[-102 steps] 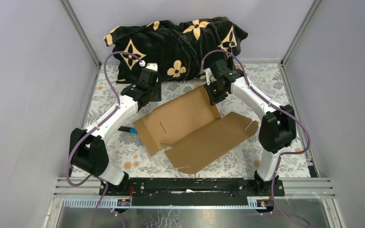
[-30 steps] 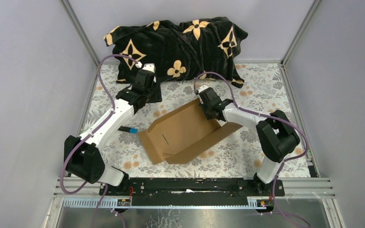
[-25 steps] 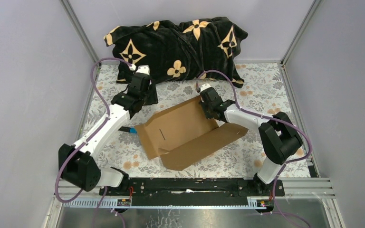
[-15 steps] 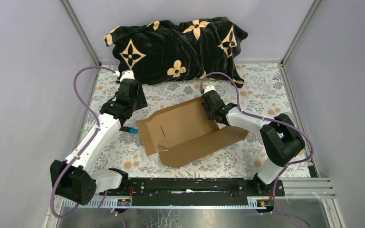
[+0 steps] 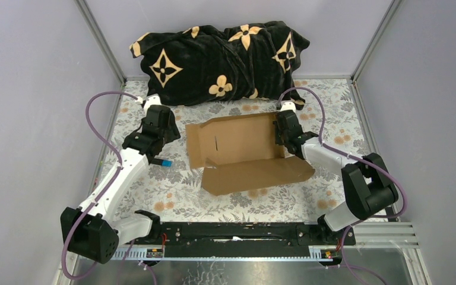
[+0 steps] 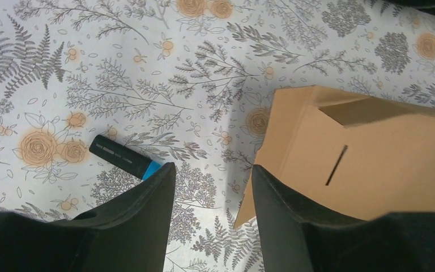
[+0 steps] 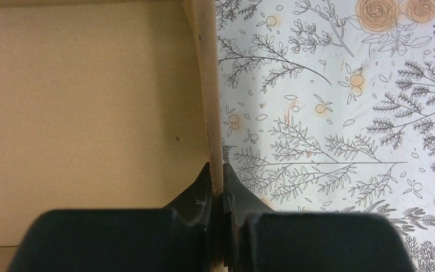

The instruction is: Fold the paper box

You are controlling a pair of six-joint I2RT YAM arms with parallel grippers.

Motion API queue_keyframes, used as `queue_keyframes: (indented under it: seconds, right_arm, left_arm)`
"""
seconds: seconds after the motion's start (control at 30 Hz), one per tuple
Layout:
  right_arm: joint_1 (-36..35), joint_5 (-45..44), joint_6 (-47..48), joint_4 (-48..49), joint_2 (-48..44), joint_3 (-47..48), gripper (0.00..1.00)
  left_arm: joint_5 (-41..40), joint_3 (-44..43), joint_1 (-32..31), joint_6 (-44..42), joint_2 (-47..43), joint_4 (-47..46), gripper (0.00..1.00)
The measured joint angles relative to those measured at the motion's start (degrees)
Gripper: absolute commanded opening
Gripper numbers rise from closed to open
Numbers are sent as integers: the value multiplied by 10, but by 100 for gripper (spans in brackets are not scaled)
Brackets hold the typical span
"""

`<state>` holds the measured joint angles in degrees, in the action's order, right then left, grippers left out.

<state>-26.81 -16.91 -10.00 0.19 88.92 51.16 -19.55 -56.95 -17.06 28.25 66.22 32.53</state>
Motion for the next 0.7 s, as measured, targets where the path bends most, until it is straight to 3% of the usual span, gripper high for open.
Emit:
queue_keyframes:
  seconds: [0.7]
  right_arm:
    - [2, 2, -23, 114, -99, -131, 0]
  left_arm:
    - [138, 139, 29, 58, 32, -155, 63]
